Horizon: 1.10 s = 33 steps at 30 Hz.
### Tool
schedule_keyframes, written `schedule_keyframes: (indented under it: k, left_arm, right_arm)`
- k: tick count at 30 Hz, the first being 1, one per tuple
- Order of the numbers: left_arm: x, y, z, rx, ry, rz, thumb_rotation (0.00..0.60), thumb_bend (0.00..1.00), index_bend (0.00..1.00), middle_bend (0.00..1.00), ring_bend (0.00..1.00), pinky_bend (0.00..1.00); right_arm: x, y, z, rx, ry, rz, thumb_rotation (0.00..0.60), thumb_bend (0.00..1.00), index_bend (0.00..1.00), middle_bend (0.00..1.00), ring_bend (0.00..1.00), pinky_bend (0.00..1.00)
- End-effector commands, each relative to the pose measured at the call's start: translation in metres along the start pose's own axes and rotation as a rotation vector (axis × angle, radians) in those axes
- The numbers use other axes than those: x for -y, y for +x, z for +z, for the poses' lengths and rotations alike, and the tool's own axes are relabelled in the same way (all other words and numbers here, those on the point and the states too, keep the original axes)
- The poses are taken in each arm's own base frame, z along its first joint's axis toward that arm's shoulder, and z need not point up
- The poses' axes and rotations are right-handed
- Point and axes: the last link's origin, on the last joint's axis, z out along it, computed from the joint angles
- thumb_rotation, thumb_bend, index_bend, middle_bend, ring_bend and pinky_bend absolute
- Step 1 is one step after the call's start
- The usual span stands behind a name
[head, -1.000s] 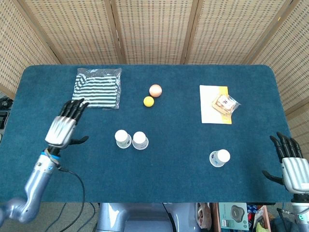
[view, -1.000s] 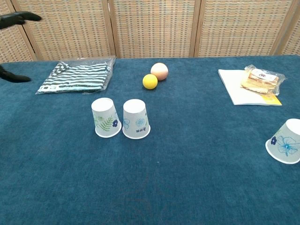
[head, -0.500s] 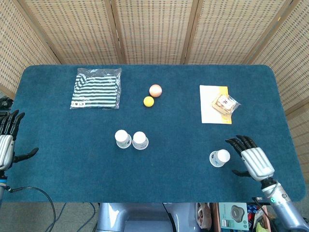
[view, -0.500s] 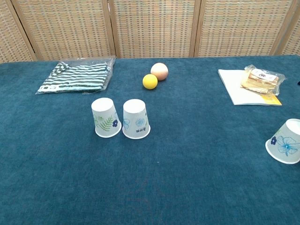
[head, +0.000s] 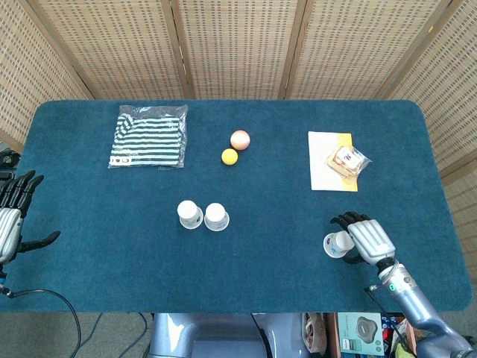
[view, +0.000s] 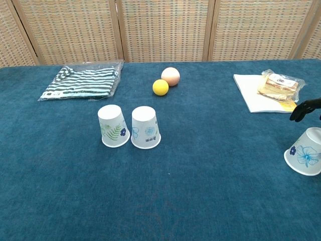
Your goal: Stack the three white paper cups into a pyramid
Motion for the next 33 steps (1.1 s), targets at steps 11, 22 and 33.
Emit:
schedule_keyframes:
  k: [11, 22, 33]
  left_arm:
    - [0.001, -0.003, 0.0, 0.012, 0.006, 0.013, 0.6, 0.18, 0.0, 0.0, 0.0, 0.0]
    - [-0.001, -0.004, 0.0, 0.016, 0.005, 0.016, 0.6, 0.18, 0.0, 0.0, 0.0, 0.0]
    - [-0.003, -0.006, 0.0, 0.023, 0.006, 0.02, 0.6, 0.18, 0.0, 0.0, 0.0, 0.0]
  right_arm:
    - [-0.002, -0.001, 0.003, 0.007, -0.001, 0.033, 0.6, 0.4, 0.41, 0.47, 0.36, 0.53]
    - [-0.001, 0.002, 0.002, -0.004, -0.002, 0.038, 0.6, 0.48, 0.46, 0.52, 0.4, 0.56]
    - [0.047, 0.067, 0.011, -0.141, 0.141, -0.025, 0.6, 0.48, 0.46, 0.52, 0.4, 0.56]
